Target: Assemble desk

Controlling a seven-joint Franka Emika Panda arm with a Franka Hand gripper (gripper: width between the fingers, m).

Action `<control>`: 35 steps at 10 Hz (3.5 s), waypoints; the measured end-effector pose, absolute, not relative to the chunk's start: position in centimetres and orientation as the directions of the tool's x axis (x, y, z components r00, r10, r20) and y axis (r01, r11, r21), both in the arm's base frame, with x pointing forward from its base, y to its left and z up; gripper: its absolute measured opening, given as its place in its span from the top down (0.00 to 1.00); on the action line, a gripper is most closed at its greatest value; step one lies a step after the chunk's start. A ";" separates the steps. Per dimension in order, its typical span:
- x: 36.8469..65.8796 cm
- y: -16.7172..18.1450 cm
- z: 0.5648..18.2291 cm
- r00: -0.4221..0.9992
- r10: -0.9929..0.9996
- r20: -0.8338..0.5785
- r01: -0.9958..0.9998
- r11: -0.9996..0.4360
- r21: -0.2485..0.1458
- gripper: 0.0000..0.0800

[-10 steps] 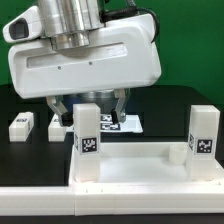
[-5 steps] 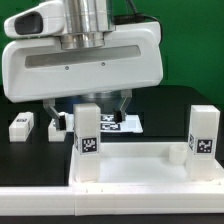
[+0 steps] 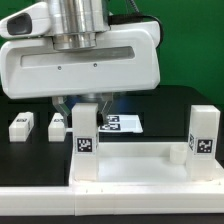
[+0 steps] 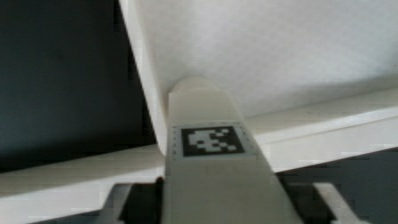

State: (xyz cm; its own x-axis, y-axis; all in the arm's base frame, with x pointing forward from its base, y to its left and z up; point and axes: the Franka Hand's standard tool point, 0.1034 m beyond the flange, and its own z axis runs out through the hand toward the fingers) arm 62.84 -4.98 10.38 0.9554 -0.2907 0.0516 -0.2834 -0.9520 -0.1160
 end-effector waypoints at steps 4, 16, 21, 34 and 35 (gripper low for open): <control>62.6 -3.9 10.2 0.468 -0.879 -0.090 -0.882 -0.458 -0.109 0.63; 62.7 -4.4 10.0 0.923 -0.384 0.003 -0.377 -0.907 -0.187 0.19; 63.2 -5.1 10.0 0.997 -0.059 0.053 -0.053 -0.992 -0.115 0.22; 63.3 -4.2 10.1 0.127 -0.979 -0.162 -0.989 -0.114 -0.092 0.63; 63.4 -4.3 10.2 0.026 -0.985 -0.170 -0.997 -0.012 -0.082 0.63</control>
Offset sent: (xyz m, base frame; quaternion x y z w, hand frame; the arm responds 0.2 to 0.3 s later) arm 0.0095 0.0189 -0.0013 -0.0143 -0.0105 0.5103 0.8598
